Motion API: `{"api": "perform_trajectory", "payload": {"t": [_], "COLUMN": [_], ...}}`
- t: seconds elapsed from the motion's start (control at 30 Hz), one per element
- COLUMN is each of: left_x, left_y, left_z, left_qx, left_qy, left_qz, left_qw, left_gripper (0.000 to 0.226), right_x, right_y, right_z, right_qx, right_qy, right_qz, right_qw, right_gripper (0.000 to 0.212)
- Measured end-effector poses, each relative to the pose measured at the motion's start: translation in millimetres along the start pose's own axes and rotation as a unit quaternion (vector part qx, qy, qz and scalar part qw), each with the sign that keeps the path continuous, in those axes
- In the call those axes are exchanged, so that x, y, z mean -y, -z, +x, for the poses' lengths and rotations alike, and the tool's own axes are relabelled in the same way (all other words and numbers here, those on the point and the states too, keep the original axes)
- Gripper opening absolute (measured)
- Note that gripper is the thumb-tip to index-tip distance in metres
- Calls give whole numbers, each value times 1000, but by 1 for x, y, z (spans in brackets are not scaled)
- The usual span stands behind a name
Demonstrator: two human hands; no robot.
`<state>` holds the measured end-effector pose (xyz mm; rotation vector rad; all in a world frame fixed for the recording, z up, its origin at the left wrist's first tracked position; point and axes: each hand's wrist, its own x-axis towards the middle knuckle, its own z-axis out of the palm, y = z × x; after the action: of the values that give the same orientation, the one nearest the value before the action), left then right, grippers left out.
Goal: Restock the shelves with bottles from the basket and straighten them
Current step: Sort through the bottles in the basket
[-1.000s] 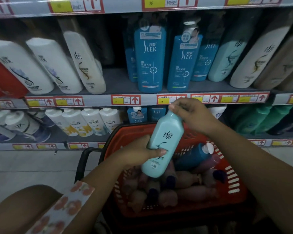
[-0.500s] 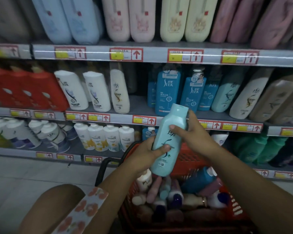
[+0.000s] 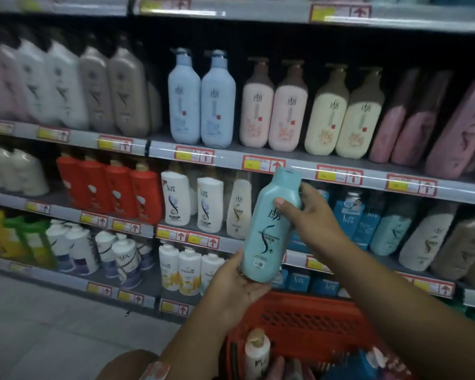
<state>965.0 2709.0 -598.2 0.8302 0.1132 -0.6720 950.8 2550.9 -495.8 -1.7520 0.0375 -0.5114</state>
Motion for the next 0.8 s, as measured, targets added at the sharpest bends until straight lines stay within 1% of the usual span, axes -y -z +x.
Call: {"api": "perform_trajectory", "payload": {"t": [0.07, 0.13, 0.2, 0.33, 0.47, 0.57, 0.63, 0.8], "left_x": [-13, -26, -35, -45, -49, -51, -52, -44], "left_y": [6, 12, 18, 27, 33, 35, 36, 35], "left_z": [-6, -10, -12, -15, -15, -16, -18, -16], "left_qx": [5, 4, 2, -7, -16, -9, 7, 33], "left_qy": [-2, -20, -42, -77, -88, -76, -54, 22], "left_qz": [-56, -95, -112, -146, -188, -202, -182, -117], "left_qw": [998, 995, 993, 986, 978, 976, 982, 992], "left_gripper": [43, 40, 36, 33, 38, 46, 51, 65], "right_x": [14, 26, 35, 45, 46, 42, 39, 18], "right_y": [-9, -20, -32, -53, -67, -72, -73, -54], "right_z": [7, 13, 19, 30, 37, 42, 40, 31], "right_qx": [4, 18, 38, 86, 110, 101, 94, 74], "right_qy": [13, 18, 20, 17, 7, -1, -1, -14], "right_qz": [-3, 8, 10, -20, -38, -21, -20, -20], "right_qw": [1000, 1000, 999, 996, 993, 995, 995, 997], "right_gripper": [33, 32, 31, 31, 28, 22, 20, 25]}}
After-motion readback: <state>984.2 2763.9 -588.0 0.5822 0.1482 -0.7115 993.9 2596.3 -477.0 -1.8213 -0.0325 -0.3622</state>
